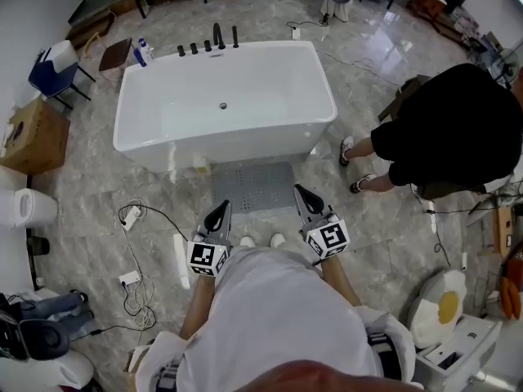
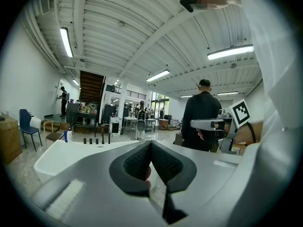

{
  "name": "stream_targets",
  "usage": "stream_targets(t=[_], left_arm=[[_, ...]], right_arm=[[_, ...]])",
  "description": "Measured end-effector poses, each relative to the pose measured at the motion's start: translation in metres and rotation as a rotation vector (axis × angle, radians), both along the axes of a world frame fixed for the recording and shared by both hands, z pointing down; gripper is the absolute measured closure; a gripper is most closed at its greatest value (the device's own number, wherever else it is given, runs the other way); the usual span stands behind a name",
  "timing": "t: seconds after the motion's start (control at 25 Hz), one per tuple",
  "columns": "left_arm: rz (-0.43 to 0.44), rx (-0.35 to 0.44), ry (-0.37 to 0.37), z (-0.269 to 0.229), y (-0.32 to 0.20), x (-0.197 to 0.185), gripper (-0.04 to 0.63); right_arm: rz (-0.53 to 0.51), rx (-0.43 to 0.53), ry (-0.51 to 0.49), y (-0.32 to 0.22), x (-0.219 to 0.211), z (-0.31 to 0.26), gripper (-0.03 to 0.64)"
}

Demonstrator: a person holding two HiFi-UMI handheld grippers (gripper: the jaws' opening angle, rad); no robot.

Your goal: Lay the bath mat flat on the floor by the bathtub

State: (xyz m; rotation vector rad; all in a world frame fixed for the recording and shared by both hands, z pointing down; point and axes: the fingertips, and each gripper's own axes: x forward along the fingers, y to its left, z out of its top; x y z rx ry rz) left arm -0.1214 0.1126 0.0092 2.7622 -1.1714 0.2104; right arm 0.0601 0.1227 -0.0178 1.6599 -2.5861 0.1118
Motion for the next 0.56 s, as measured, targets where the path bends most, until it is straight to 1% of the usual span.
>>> stream_targets(t=[0.04,0.2,0.4,0.56], left_arm=[[-0.003,-0.003,0.0,0.001,0.002,-0.001,0.595],[-0.06,0.008,-0.015,0.003,-0.006,-0.016,0.594],[-0.069,0.01,-0.031,0.003,-0.005,-0.022,0.595],[-0.087,0.01,-0.025,0.001,-0.008,-0.023,0.594]], right_arm=[[0.001,-0.006,0.002,0.003,0.0,0.002,0.617],[-0.008,-0.011,0.002,0.0,-0.009,0.01,0.617],[-0.009,0.016,-0.035,0.003,-0.007,0.002,0.617],[0.006,0.025,-0.051,0.005,0.003,-0.005,0.617]])
